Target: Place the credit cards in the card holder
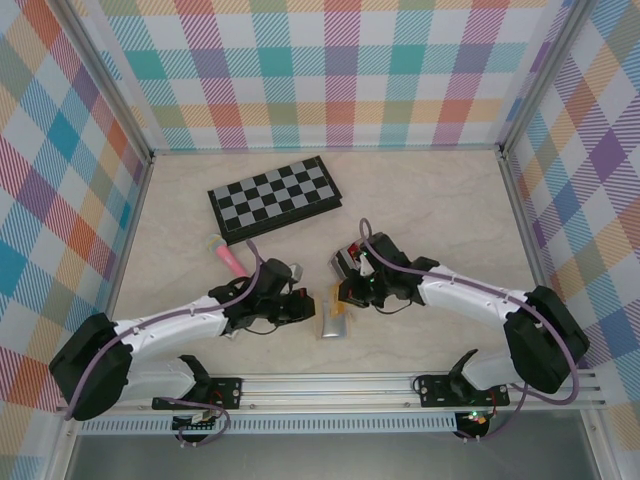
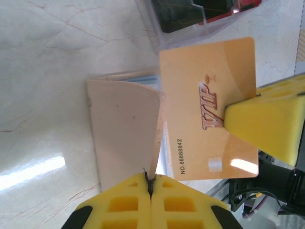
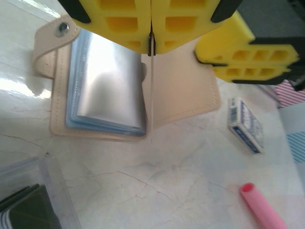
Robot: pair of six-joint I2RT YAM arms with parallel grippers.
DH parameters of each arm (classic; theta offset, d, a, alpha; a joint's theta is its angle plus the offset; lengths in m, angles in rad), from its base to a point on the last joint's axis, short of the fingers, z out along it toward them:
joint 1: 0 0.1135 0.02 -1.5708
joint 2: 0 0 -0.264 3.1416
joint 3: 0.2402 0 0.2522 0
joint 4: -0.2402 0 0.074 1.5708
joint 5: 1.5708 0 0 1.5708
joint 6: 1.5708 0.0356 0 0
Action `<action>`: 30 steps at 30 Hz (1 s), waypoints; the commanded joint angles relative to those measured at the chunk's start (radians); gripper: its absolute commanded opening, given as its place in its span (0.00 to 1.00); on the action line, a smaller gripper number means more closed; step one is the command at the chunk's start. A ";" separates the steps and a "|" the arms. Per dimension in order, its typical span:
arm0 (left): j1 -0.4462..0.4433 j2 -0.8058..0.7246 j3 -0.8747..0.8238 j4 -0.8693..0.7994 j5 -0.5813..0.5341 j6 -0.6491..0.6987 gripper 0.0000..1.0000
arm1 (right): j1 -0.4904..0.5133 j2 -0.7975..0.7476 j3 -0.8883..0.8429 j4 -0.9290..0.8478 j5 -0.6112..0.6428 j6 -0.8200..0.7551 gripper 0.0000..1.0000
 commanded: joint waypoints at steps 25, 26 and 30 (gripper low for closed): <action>0.092 0.032 -0.068 -0.079 0.004 0.026 0.01 | 0.014 -0.141 -0.033 -0.276 0.238 -0.043 0.06; 0.091 0.034 -0.073 -0.053 0.002 0.005 0.01 | 0.014 -0.157 -0.041 -0.266 0.229 -0.045 0.06; 0.069 0.052 -0.080 0.022 -0.018 -0.062 0.01 | 0.015 -0.188 -0.059 -0.228 0.173 -0.049 0.06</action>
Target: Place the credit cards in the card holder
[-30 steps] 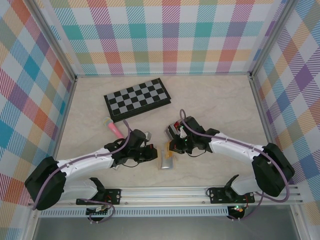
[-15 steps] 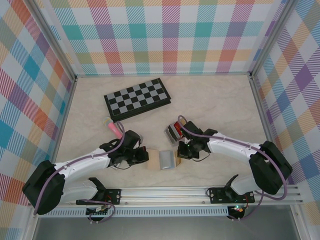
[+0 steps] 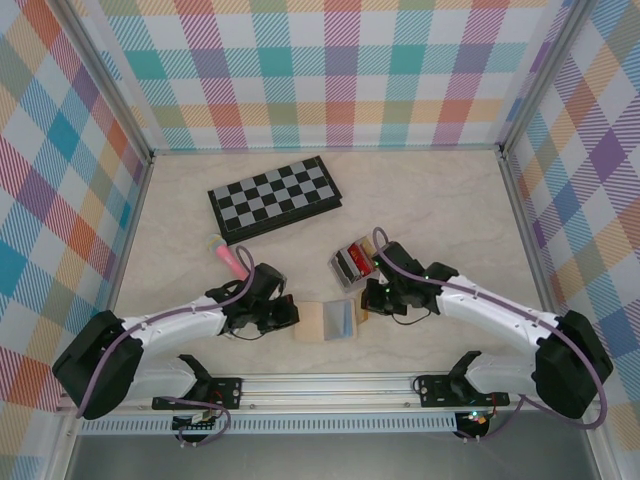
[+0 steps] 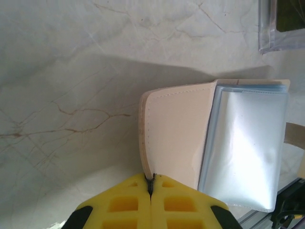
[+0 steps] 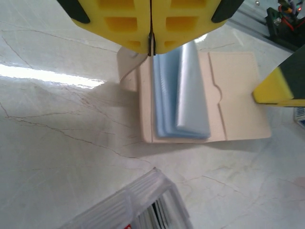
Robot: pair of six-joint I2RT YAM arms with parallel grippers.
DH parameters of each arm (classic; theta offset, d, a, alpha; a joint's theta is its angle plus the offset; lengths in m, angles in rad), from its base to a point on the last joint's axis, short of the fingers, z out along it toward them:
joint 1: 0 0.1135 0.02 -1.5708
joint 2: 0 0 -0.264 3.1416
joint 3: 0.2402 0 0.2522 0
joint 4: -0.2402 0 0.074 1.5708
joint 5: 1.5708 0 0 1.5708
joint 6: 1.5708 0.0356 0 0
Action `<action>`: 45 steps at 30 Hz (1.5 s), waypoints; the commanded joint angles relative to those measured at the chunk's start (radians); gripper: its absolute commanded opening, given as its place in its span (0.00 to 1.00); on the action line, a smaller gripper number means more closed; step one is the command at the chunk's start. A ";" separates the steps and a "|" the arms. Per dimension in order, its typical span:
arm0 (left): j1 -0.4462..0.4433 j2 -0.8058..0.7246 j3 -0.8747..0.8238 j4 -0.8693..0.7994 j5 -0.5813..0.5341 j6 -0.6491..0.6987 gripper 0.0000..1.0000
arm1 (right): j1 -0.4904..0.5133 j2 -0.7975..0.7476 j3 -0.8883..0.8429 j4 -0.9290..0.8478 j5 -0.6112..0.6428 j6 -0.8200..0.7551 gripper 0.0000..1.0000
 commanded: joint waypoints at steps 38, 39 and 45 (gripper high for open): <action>-0.071 0.086 0.032 0.078 -0.027 -0.045 0.00 | 0.019 0.124 -0.062 0.124 -0.056 -0.017 0.05; -0.071 0.088 0.032 0.078 -0.026 -0.044 0.00 | 0.020 0.117 -0.058 0.123 -0.058 -0.014 0.05; -0.072 0.109 0.035 0.095 -0.012 -0.041 0.00 | 0.023 0.105 -0.046 0.143 -0.087 -0.006 0.05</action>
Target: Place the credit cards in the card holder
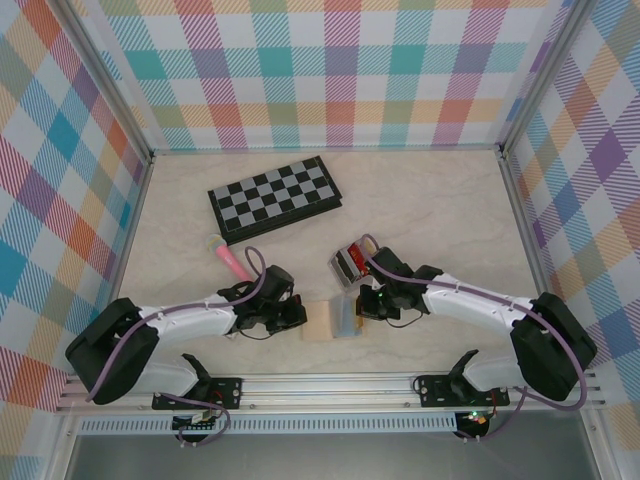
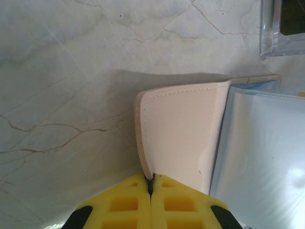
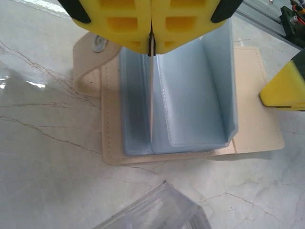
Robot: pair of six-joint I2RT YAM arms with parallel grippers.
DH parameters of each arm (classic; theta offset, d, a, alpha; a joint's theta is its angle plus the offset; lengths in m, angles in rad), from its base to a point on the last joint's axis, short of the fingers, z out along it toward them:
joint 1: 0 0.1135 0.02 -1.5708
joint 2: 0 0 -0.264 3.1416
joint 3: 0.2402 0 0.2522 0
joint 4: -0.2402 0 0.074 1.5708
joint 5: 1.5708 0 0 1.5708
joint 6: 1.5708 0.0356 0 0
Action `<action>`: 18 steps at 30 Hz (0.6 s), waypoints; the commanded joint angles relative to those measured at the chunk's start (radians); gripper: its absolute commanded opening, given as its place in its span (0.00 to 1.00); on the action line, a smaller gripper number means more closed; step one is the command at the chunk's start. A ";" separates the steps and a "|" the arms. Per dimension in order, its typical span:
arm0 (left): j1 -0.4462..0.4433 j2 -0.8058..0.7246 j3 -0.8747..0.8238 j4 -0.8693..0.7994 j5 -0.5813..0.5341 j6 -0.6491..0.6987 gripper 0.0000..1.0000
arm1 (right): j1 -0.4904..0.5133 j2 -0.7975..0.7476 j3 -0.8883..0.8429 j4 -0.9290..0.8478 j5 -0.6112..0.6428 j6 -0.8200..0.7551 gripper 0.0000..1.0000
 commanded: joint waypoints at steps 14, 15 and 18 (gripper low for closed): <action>-0.037 0.050 0.039 0.062 0.044 0.009 0.00 | 0.094 0.061 0.066 0.107 -0.045 0.046 0.06; -0.038 0.048 0.039 0.062 0.042 0.007 0.01 | 0.099 0.069 0.065 0.108 -0.035 0.051 0.06; -0.038 0.037 0.037 0.041 0.026 0.006 0.07 | 0.099 0.088 0.044 0.111 0.003 0.072 0.06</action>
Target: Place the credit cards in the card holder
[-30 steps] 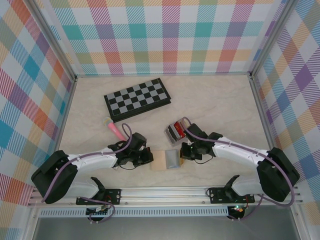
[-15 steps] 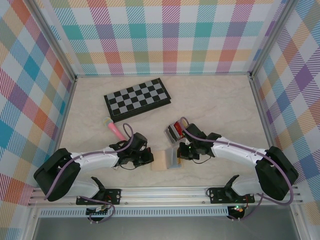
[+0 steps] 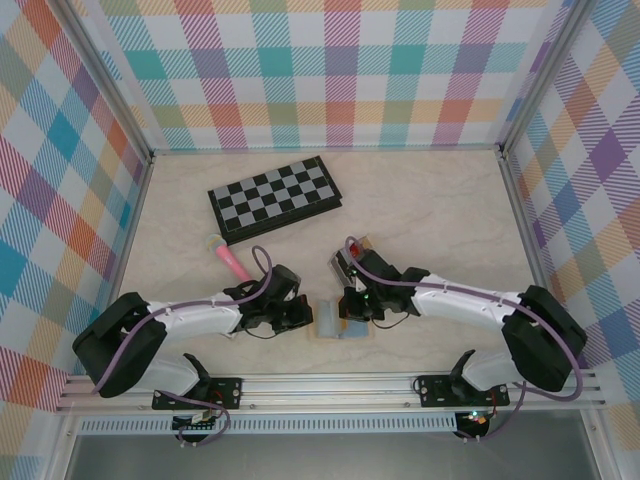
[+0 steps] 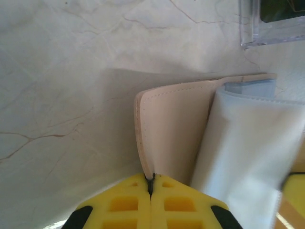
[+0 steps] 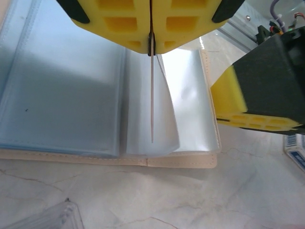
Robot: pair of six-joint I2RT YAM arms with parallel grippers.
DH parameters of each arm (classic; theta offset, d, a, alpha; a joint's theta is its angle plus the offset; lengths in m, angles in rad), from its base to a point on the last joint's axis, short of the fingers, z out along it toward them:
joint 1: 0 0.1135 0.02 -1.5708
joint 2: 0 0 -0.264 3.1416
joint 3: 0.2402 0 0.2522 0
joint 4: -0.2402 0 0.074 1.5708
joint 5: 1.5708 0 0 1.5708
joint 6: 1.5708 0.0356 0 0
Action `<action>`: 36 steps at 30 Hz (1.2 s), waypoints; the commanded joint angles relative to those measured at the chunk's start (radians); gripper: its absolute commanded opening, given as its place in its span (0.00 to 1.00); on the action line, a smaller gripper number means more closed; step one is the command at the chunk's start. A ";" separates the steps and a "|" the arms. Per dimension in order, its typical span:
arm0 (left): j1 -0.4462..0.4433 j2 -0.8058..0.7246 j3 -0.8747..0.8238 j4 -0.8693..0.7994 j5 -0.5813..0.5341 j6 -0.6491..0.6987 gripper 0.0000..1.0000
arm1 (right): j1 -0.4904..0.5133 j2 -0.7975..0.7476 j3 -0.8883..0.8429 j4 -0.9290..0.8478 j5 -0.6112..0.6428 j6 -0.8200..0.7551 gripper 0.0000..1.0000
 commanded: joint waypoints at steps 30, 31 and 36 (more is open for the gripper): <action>-0.023 0.027 0.021 -0.007 -0.041 -0.002 0.07 | 0.006 -0.004 -0.063 0.238 -0.105 0.086 0.13; -0.023 0.028 0.020 0.000 -0.040 -0.006 0.07 | 0.005 0.000 -0.058 0.220 -0.097 0.083 0.12; -0.030 0.010 0.018 -0.019 -0.065 -0.021 0.12 | 0.006 0.044 -0.060 0.147 -0.042 0.106 0.09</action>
